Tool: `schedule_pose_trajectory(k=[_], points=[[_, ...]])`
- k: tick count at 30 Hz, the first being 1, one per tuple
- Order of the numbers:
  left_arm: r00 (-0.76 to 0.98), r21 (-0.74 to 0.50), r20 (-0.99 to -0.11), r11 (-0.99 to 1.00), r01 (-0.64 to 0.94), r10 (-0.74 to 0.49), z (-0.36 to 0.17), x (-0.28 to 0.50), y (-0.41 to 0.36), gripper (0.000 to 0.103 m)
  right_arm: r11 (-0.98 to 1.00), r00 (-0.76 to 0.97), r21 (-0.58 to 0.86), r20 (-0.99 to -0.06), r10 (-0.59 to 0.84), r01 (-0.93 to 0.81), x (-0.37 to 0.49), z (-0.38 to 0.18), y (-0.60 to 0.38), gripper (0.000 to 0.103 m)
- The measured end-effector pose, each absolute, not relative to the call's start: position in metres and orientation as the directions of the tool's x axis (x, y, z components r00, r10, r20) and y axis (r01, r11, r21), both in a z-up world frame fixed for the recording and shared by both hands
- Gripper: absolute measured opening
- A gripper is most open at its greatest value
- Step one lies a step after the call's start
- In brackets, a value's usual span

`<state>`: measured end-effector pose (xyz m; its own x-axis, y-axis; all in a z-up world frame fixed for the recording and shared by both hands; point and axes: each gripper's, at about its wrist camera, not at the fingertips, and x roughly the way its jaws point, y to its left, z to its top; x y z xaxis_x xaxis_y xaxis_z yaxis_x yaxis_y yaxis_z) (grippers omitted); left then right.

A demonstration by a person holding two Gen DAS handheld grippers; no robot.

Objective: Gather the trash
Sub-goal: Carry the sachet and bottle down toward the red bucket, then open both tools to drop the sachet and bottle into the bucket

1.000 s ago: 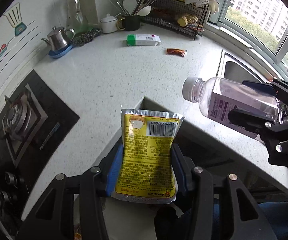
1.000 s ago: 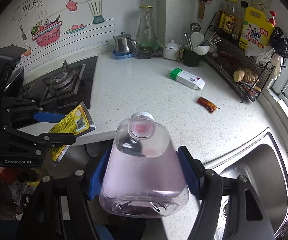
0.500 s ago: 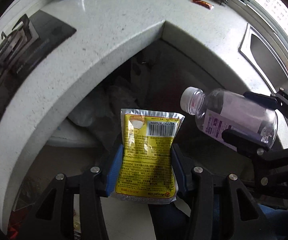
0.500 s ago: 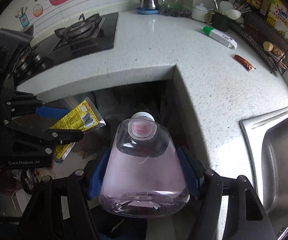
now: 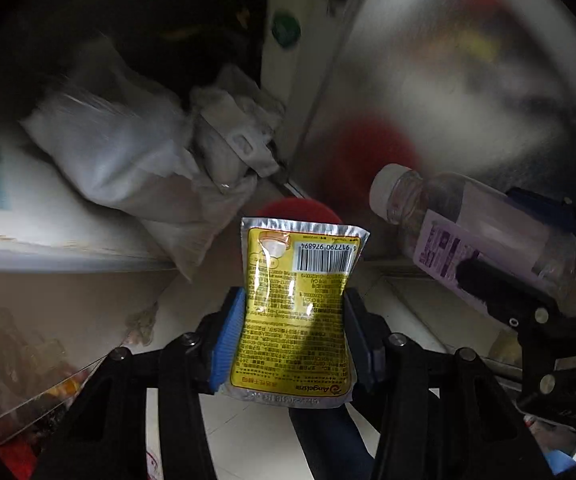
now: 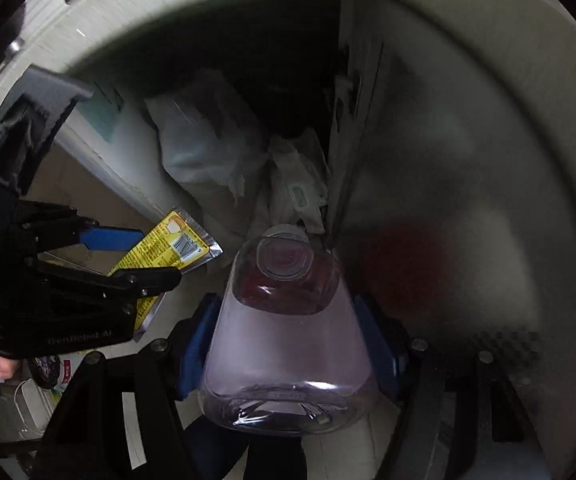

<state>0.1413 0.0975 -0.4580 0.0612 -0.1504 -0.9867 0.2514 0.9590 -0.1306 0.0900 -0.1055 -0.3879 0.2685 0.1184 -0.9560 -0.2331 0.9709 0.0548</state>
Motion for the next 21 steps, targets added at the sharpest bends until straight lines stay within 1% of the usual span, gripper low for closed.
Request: schedule_pose_trajectory(k=[5,10,13,15,16,17,19,21], points=[[0.037,-0.123,-0.990,0.960,0.250,-0.137,-0.528,0.152,0.094,0.048,0.978,0.244,0.050,-0.965,0.100,-0.202,0.108,-0.452,-0.110,0.066],[0.019,-0.122,-0.991,0.959,0.254,-0.131,-0.574,0.160,0.091,0.049,0.985,0.232,0.049,-0.969,0.088,-0.168,0.116,-0.492,-0.117,0.066],[0.032,-0.115,-0.991,0.960,0.254,-0.127,-0.585,0.165,0.091,0.059,0.987,0.215,0.049,-0.973,0.082,-0.155,0.114,-0.506,-0.128,0.066],[0.031,-0.138,-0.988,0.959,0.249,-0.150,-0.589,0.167,0.092,0.072,0.987,0.203,0.055,-0.975,0.085,-0.150,0.113,-0.513,-0.131,0.066],[0.035,-0.138,-0.988,0.959,0.248,-0.151,-0.590,0.168,0.093,0.083,0.987,0.200,0.056,-0.976,0.085,-0.149,0.112,-0.514,-0.131,0.066],[0.040,-0.131,-0.989,0.959,0.251,-0.145,-0.589,0.168,0.093,0.086,0.987,0.197,0.056,-0.977,0.085,-0.150,0.114,-0.515,-0.131,0.066],[0.041,-0.117,-0.990,0.960,0.254,-0.132,-0.590,0.168,0.094,0.087,0.987,0.194,0.057,-0.977,0.086,-0.152,0.114,-0.516,-0.132,0.066],[0.037,-0.117,-0.991,0.961,0.250,-0.130,-0.590,0.170,0.095,0.093,0.987,0.194,0.058,-0.977,0.087,-0.152,0.114,-0.516,-0.131,0.066]])
